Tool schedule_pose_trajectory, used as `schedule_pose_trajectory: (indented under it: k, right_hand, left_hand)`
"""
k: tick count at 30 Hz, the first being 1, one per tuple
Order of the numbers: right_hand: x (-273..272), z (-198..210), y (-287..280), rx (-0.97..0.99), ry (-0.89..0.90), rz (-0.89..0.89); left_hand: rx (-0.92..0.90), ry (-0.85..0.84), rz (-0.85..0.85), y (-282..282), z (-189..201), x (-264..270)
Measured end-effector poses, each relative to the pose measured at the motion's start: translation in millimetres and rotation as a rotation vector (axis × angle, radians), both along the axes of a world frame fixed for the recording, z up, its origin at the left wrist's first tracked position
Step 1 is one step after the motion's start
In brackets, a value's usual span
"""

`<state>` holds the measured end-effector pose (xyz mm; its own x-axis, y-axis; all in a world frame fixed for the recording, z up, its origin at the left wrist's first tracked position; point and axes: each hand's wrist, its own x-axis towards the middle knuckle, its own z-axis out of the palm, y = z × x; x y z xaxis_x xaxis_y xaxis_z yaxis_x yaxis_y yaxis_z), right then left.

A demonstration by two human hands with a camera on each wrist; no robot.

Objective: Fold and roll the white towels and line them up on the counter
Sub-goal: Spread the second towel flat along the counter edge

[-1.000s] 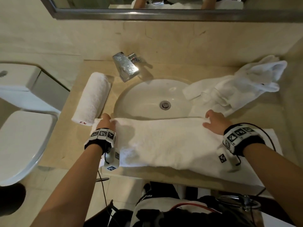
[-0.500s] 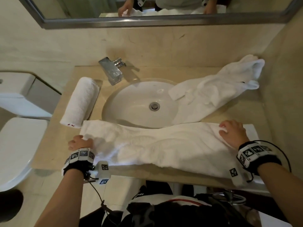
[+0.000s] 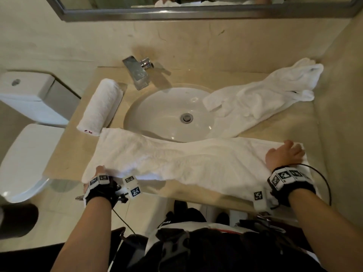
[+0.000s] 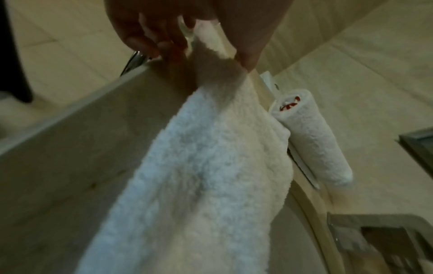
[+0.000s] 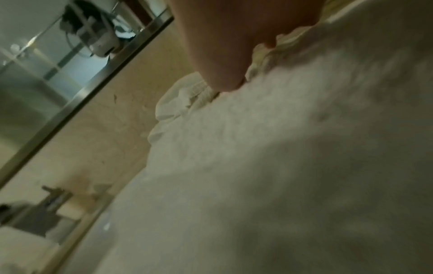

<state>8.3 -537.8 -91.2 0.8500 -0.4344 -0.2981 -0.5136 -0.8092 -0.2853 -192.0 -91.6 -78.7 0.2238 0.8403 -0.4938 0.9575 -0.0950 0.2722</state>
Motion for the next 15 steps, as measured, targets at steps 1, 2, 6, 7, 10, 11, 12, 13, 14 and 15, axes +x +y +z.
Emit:
schedule_pose_trajectory:
  k: [1,2,6,7,10,11,12,13,14,15]
  right_hand:
    - [-1,0,2,0.036,0.048,-0.067]
    - [-3,0,5,0.071,0.087,-0.112]
    - [-7,-9,0,0.108,0.123,-0.094]
    - [-9,-10,-6,0.103,0.130,-0.074]
    - [-21,-14,-29,0.087,0.127,-0.029]
    - [-25,-14,-36,0.090,0.115,-0.033]
    - [-29,-14,-43,0.094,0.099,-0.043]
    - [-30,-14,-48,0.095,0.079,-0.048]
    - [-31,-14,-52,0.084,0.067,-0.052]
    - [-32,-13,-57,0.064,0.064,-0.058]
  left_hand:
    - [-0.040,0.008,0.017,4,-7,-1]
    - [-0.120,-0.020,0.079,14,-20,-1]
    - [-0.099,0.026,0.033,13,-30,-2]
    - [-0.073,-0.011,0.025,13,-25,-3]
    - [-0.081,-0.112,0.118,23,-30,-14]
    - [-0.114,-0.169,0.195,20,-18,-12]
    - [-0.049,-0.245,0.232,8,-5,-16]
    - [-0.096,-0.334,0.322,8,-1,-16]
    - [-0.167,-0.340,0.379,7,0,-17]
    - [-0.180,-0.352,0.391,8,-2,-17]
